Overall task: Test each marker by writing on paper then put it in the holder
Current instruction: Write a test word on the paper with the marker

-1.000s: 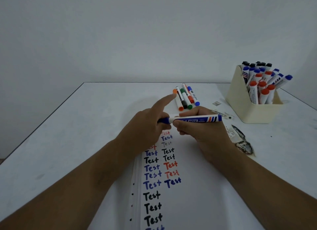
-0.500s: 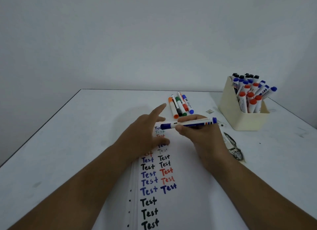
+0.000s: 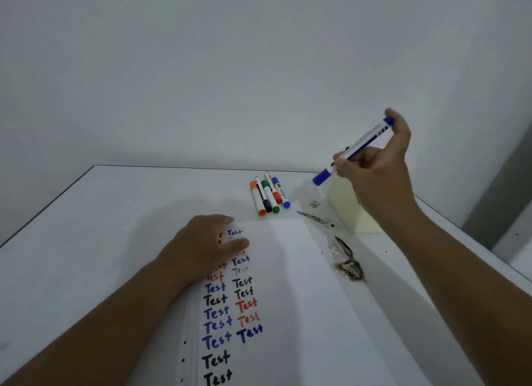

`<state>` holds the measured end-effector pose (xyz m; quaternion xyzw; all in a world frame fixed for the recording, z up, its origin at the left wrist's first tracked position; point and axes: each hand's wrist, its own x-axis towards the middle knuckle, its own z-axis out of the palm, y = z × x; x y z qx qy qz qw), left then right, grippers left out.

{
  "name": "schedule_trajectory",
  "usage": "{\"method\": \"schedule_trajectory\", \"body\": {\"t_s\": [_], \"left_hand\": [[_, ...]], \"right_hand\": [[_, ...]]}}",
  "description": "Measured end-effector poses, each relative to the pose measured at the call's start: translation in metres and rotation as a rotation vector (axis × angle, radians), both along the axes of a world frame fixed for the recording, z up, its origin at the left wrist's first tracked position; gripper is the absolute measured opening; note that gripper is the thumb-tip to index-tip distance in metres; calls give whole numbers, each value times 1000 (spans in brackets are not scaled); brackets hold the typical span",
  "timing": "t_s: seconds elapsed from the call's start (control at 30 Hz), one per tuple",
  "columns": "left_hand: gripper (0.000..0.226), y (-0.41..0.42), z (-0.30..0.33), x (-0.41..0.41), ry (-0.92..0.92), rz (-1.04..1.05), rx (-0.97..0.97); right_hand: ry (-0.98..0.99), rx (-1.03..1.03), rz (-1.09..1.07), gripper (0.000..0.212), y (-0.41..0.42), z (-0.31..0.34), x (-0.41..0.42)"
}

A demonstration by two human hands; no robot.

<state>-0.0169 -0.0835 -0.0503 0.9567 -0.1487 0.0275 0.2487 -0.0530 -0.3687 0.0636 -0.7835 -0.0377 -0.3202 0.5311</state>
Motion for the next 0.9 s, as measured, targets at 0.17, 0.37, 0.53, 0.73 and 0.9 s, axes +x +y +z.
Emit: {"method": "schedule_trajectory", "body": {"t_s": [0.17, 0.37, 0.53, 0.73, 0.9], "left_hand": [[94, 0, 1, 0, 8, 7, -11], [84, -3, 4, -4, 16, 20, 7], [84, -5, 4, -3, 15, 29, 12], [84, -6, 6, -3, 15, 29, 36], [86, -6, 5, -4, 23, 21, 39]], "right_hand": [[-93, -95, -132, 69, -53, 43, 21], [4, -226, -197, 49, -83, 46, 51], [109, -403, -218, 47, -84, 42, 66], [310, -616, -246, 24, -88, 33, 72], [399, -627, -167, 35, -95, 13, 72]]}}
